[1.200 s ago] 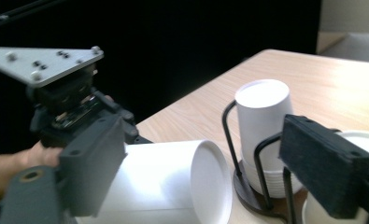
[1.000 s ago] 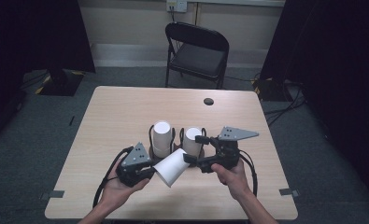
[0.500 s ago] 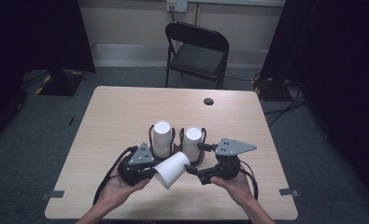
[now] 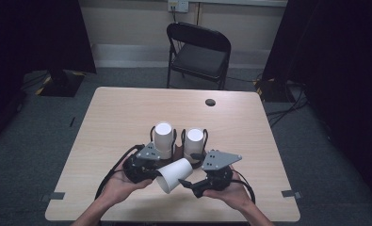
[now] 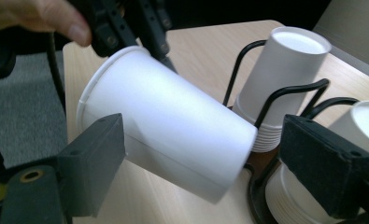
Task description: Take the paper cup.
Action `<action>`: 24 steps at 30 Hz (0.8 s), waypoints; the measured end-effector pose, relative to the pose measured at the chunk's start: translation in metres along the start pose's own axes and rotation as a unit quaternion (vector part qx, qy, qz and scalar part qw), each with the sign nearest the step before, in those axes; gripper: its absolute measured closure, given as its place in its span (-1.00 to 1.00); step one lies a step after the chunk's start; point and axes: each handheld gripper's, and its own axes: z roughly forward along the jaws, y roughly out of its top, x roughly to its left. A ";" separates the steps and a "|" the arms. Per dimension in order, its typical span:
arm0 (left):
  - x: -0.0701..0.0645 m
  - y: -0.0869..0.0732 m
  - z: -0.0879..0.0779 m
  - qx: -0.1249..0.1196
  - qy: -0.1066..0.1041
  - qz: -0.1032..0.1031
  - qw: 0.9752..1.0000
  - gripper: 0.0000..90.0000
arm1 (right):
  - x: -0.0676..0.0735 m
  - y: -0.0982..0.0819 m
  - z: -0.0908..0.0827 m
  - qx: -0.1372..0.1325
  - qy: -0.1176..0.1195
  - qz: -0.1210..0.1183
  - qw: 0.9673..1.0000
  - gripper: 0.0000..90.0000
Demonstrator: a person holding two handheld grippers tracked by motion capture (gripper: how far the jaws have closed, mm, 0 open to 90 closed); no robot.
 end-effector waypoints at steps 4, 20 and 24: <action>0.002 0.003 0.001 0.018 -0.007 0.002 1.000 0.90 | 0.007 0.000 0.004 0.016 -0.007 -0.033 0.999 -0.64; 0.007 0.005 0.019 0.097 -0.034 -0.004 0.995 0.90 | 0.030 -0.007 0.027 0.091 0.010 -0.155 0.984 -0.59; 0.010 0.007 0.022 0.115 -0.039 0.000 0.993 0.90 | 0.032 -0.008 0.034 0.102 0.009 -0.185 0.977 -0.59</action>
